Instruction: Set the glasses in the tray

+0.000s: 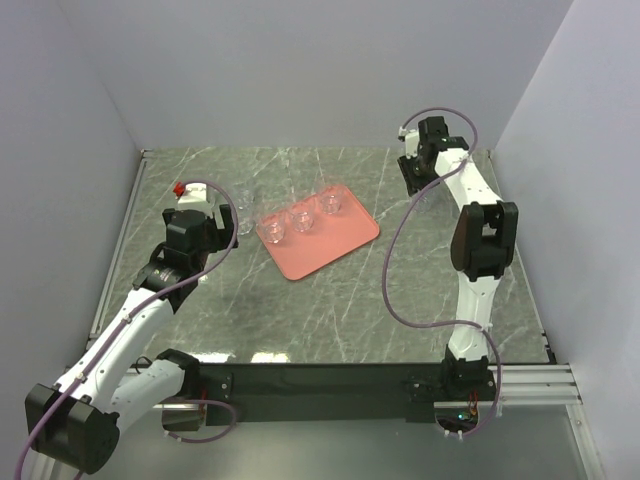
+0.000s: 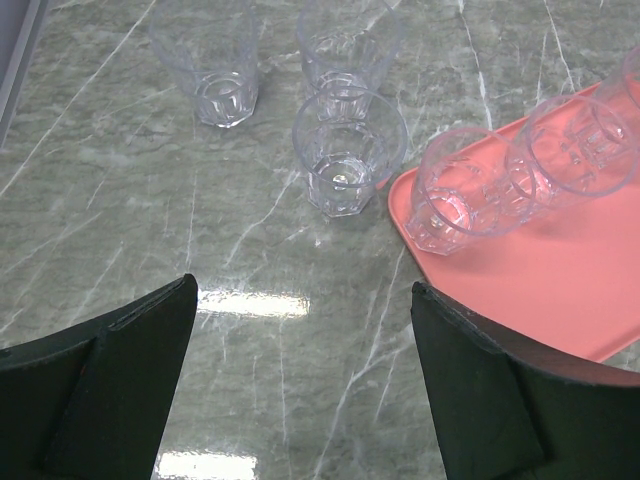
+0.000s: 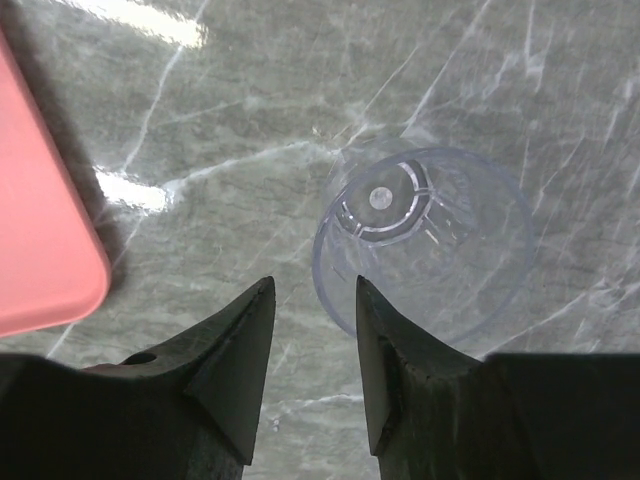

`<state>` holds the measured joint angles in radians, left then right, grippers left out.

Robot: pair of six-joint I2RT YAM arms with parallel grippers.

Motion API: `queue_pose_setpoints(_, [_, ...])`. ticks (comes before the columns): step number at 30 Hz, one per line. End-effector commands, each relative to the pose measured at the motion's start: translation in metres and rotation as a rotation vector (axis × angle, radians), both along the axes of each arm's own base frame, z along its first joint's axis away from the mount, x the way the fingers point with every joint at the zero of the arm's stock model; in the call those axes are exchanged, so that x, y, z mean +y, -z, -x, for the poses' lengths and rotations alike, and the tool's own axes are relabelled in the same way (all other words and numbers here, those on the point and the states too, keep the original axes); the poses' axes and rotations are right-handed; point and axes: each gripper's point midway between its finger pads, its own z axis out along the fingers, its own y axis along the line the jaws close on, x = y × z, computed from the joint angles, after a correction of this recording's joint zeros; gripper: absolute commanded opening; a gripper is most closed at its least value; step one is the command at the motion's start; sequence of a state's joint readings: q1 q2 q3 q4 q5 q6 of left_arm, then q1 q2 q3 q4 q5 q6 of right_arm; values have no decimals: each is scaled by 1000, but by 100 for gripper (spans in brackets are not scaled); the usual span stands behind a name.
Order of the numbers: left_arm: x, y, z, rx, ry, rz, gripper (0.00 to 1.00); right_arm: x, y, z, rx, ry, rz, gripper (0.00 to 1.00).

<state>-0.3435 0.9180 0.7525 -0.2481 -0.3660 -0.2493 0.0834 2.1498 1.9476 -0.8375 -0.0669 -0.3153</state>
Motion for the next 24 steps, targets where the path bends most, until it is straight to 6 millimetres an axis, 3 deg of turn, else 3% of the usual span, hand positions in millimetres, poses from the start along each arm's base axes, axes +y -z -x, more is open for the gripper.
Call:
queue_pose_setpoints(1, [3, -16, -5, -56, -18, 5, 93, 3, -8, -5, -18, -16, 29, 45])
queue_pose_setpoints(4, [3, -16, -5, -58, -16, 6, 93, 4, -3, -4, -8, -19, 33, 41])
queue_pose_setpoints(11, [2, -16, -5, -57, -15, 6, 93, 6, 0, -1, -1, -33, 37, 14])
queue_pose_setpoints(19, [3, -16, -5, -58, -18, 5, 93, 9, 0, 4, 14, -57, 32, 1])
queue_pose_setpoints(24, [3, -17, -5, -59, -18, 7, 93, 17, -30, 14, -51, -128, -8, 0])
